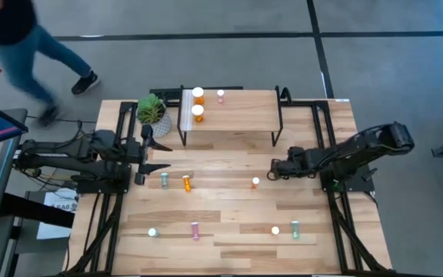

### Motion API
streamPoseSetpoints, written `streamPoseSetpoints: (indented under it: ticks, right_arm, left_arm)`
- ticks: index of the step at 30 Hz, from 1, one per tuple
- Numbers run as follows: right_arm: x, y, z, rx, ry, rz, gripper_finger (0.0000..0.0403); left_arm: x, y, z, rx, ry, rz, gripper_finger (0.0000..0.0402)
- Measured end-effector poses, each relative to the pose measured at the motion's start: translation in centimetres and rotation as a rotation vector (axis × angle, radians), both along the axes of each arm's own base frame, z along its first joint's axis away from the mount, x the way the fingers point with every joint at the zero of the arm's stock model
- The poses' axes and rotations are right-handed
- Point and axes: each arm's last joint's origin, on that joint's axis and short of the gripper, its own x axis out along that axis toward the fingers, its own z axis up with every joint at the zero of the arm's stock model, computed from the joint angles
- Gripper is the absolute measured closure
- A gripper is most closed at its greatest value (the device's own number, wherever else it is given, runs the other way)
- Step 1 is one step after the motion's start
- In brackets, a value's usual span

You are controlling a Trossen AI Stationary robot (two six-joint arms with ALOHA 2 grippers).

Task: Pick and place medicine bottles onto shelf by color
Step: Put the top pink bottle aligned with the other pink pill bottle on the shelf

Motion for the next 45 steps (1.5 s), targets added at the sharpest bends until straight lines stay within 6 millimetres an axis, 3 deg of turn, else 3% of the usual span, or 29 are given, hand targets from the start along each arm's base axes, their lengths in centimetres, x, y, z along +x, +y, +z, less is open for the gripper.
streamPoseSetpoints:
  ticks: [5, 10, 19, 31, 40, 45]
  right_arm:
    - [0.2, 2.2, 0.6, -0.062, -0.036, 0.12, 0.0293]
    - [0.8, 4.9, 1.5, -0.235, -0.143, 0.285, 0.0294]
    - [2.0, 7.6, 3.7, -0.585, -0.311, 0.483, 0.0294]
    - [5.3, 7.6, 6.8, -0.932, -0.314, 0.747, 0.0294]
    - [6.6, 6.9, 8.4, -1.088, -0.277, 0.85, 0.0294]
    - [6.9, 6.8, 8.8, -1.14, -0.258, 0.902, 0.0294]
  left_arm:
    - [0.4, -0.2, -0.2, -0.005, 0.016, -0.06, 0.0189]
    - [1.3, -0.3, -0.2, -0.047, 0.011, -0.078, 0.0189]
    - [6.4, 0.1, 0.4, -0.152, 0.046, -0.026, 0.0189]
    - [14.8, 2.4, 0.7, -0.248, 0.22, -0.122, 0.0187]
    - [19.4, 3.0, 1.0, -0.225, 0.286, -0.129, 0.0137]
    - [20.9, 4.0, 1.4, -0.232, 0.295, -0.105, 0.012]
